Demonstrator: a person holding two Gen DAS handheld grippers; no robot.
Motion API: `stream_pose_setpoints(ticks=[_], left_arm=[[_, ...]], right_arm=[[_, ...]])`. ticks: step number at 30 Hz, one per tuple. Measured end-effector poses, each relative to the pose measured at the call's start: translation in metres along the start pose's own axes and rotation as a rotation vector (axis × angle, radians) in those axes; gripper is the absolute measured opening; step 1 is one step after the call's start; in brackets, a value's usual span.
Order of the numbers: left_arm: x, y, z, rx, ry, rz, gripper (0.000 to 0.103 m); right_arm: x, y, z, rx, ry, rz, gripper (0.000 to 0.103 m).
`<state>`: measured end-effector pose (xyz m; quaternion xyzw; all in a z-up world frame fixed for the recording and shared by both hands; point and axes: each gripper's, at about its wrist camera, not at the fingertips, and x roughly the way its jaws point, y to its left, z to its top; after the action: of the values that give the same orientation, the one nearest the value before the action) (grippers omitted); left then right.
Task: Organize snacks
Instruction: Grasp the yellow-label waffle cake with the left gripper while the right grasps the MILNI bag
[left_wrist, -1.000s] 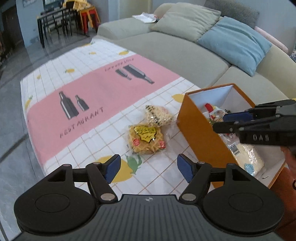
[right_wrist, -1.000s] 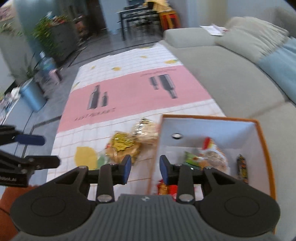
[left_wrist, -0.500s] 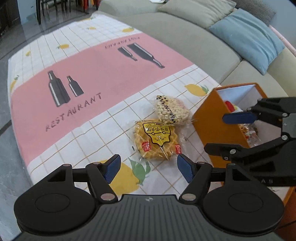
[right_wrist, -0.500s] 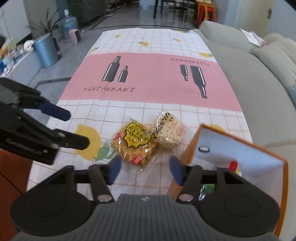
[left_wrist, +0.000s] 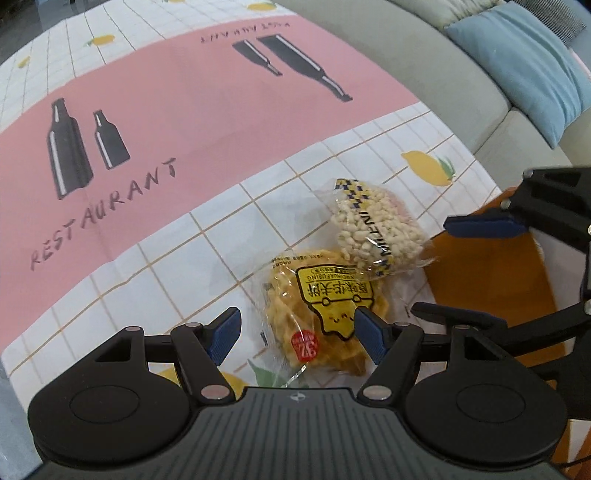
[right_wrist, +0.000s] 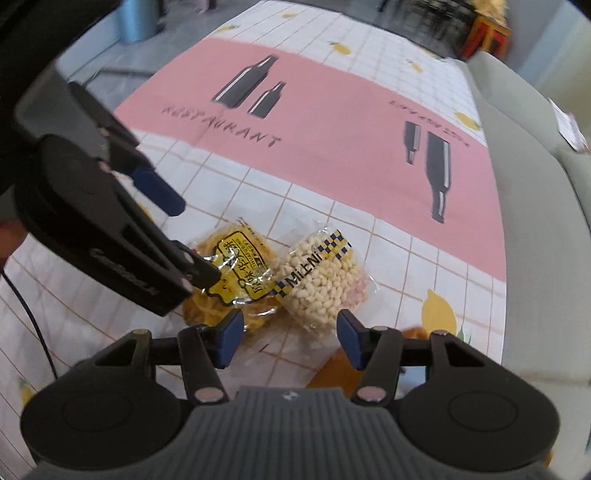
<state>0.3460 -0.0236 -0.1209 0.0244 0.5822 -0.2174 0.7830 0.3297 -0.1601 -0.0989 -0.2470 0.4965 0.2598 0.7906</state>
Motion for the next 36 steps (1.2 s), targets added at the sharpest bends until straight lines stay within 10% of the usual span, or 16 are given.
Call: stream_pose_setpoints(ticks=[13,23,36], left_arm=[[0.025,0.004,0.007,-0.018,0.011,-0.074,0.094],[0.008,0.004,0.004,-0.040,-0.047,-0.078,0.049],[-0.029,0.043,-0.005,-0.105,-0.108,0.038,0.032]], right_arm=[[0.026,-0.007,0.009,-0.137,0.065,0.003,0.055],[0.032,-0.006,0.010,-0.166,0.070,-0.016,0.055],[0.068,0.011,0.036,-0.248,0.227,-0.096,0.055]])
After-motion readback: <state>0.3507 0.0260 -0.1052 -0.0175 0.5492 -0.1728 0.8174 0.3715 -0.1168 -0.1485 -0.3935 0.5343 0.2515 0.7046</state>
